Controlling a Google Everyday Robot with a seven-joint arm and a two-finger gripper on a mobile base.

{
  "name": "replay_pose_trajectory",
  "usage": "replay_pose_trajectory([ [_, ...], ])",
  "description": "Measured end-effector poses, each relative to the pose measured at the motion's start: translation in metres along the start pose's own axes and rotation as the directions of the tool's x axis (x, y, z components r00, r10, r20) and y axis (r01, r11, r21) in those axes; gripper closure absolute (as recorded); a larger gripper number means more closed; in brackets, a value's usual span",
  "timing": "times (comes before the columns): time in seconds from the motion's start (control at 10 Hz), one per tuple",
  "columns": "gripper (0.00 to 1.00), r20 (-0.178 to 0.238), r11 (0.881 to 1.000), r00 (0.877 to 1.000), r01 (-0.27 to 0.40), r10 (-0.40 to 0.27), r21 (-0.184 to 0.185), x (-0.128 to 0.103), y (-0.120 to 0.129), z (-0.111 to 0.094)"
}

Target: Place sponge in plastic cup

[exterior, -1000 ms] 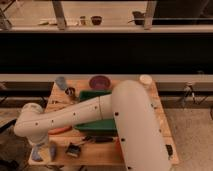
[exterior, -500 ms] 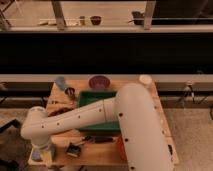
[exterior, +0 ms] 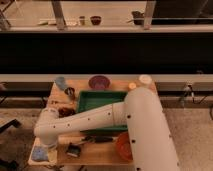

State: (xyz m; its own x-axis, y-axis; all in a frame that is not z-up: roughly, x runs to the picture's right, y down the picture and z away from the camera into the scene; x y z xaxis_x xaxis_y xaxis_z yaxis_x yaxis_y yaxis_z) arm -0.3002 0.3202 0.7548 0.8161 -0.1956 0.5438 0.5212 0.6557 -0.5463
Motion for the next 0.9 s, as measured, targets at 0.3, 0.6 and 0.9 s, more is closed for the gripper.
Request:
replay_pose_trajectory([
  [0.3,0.67,0.003,1.0,1.0,0.019,-0.019,0.006,-0.001,-0.001,-0.005],
  [0.6,0.97,-0.021,1.0,0.999,0.029,-0.029,0.001,-0.009,-0.002,-0.019],
  [0.9,0.98,-0.036,0.999,0.999,0.025,-0.024,0.024,-0.014,-0.002,-0.054],
])
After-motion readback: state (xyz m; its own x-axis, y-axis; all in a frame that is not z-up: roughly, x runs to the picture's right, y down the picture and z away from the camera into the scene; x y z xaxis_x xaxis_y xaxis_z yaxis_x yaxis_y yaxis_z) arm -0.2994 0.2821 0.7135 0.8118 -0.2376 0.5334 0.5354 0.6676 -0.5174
